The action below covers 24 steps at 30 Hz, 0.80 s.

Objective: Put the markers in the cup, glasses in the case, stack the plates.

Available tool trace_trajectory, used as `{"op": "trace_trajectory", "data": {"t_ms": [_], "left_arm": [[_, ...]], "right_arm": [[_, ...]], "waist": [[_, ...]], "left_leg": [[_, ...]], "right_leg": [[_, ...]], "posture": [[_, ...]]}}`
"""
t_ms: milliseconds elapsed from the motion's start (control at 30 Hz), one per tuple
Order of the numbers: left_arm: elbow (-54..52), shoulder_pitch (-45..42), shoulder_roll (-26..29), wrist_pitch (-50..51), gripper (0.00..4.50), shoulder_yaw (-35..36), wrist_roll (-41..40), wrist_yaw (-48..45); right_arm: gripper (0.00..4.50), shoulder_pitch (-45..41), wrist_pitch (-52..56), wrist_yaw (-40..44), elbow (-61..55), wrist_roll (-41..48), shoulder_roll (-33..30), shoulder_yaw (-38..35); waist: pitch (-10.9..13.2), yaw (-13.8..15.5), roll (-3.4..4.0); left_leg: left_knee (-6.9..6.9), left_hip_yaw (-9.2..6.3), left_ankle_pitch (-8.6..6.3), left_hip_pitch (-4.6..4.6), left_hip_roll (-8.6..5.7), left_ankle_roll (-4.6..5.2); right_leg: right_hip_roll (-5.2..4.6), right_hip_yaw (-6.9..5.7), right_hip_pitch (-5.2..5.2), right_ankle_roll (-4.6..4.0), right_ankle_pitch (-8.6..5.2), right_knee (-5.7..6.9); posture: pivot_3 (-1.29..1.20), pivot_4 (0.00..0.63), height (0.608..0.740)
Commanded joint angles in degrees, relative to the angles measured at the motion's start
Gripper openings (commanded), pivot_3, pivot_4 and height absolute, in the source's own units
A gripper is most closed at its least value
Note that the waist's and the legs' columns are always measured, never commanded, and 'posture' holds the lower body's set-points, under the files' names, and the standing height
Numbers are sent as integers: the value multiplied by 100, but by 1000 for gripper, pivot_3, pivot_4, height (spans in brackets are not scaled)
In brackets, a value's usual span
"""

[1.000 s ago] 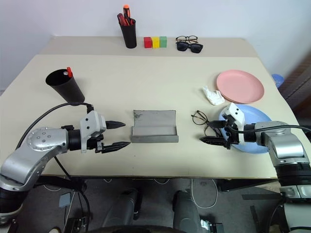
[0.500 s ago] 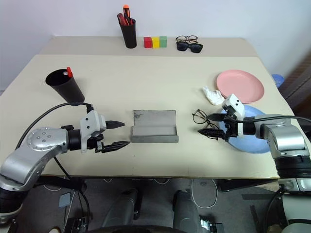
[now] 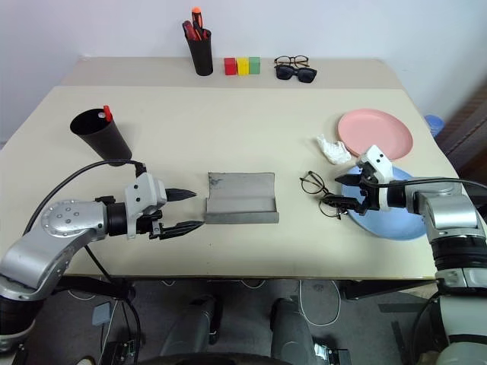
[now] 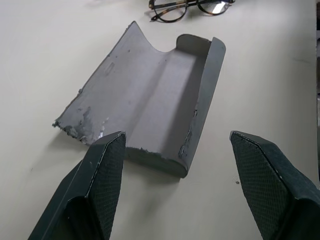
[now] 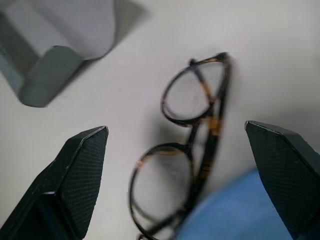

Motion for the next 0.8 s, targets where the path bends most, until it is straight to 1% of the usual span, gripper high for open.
{"op": "trace_trajectory", "data": {"t_ms": [33,267,800], "left_arm": [[-202,21,53,4,3396,198,-74,18],[-255,61,40,46,3396,197,-75,42],[-322,159,16,84,3396,206,-80,121]], "right_arm": [[4479,-98,-122,135,166,-106,-83,-11],[4479,-30,23,420,65,-125,-68,115],[4479,-177,-41,541,115,-162,57,192]], "waist": [[0,0,0],[0,0,0],[0,-7,0]], "left_leg": [[0,0,0,0,0,0],[0,0,0,0,0,0],[0,0,0,0,0,0]], "right_leg": [[0,0,0,-1,0,0],[0,0,1,0,0,0],[0,0,1,0,0,1]], "posture": [[0,150,740],[0,150,740],[0,150,740]]}}
